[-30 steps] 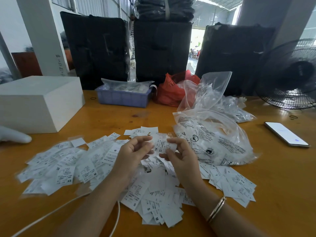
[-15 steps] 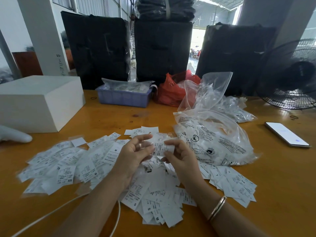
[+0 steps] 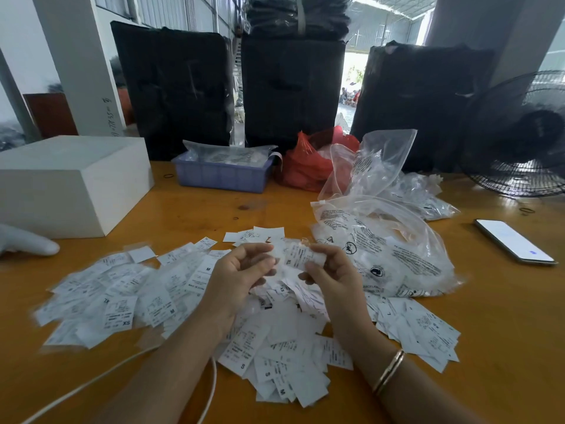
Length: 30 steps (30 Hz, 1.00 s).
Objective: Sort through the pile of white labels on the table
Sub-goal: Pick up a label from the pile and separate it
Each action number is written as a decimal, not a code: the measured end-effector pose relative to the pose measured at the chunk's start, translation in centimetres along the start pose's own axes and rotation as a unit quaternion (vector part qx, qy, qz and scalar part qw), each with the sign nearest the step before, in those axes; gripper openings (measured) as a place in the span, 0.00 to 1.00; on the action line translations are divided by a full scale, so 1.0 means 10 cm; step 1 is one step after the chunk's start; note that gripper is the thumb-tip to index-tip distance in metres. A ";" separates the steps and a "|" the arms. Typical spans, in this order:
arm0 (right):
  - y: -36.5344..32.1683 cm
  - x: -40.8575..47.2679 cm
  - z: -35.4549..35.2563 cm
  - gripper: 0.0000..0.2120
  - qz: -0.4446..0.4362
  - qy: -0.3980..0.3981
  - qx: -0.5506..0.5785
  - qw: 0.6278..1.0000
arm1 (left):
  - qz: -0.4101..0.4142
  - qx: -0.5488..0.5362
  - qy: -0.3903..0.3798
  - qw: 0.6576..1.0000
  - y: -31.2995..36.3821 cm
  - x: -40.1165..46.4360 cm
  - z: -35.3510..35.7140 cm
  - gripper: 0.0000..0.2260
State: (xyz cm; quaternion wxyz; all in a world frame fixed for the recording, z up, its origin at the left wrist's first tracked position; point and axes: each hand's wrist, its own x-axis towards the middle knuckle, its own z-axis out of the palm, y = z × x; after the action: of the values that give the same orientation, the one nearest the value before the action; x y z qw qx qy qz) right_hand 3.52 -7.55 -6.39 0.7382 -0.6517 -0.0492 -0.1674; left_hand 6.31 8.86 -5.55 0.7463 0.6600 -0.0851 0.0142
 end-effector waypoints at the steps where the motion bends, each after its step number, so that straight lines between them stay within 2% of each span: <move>1: 0.00 0.00 0.00 0.10 0.003 0.009 0.014 1.000 | 0.002 -0.001 0.002 1.000 0.00 0.00 0.00 0.09; 9: -0.01 -0.02 0.05 0.11 -0.008 -0.001 0.023 1.000 | 0.016 -0.005 0.001 1.000 0.00 -0.01 0.01 0.12; 19: 0.02 -0.01 0.06 0.12 -0.006 -0.015 0.002 1.000 | 0.075 0.083 -0.016 0.994 0.00 -0.02 0.03 0.12; 25: -0.03 -0.01 0.04 0.11 0.009 0.009 0.044 0.999 | 0.108 0.118 -0.030 0.987 -0.02 -0.02 0.02 0.15; 30: -0.04 -0.02 0.05 0.11 0.014 -0.004 0.053 0.998 | 0.120 0.130 -0.032 0.984 -0.04 -0.01 0.01 0.16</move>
State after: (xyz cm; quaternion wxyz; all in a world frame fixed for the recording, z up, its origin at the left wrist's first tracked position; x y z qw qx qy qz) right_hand 3.30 -7.10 -5.98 0.7739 -0.6127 -0.0520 -0.1515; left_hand 6.25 8.70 -5.98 0.6439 0.7366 -0.1848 0.0934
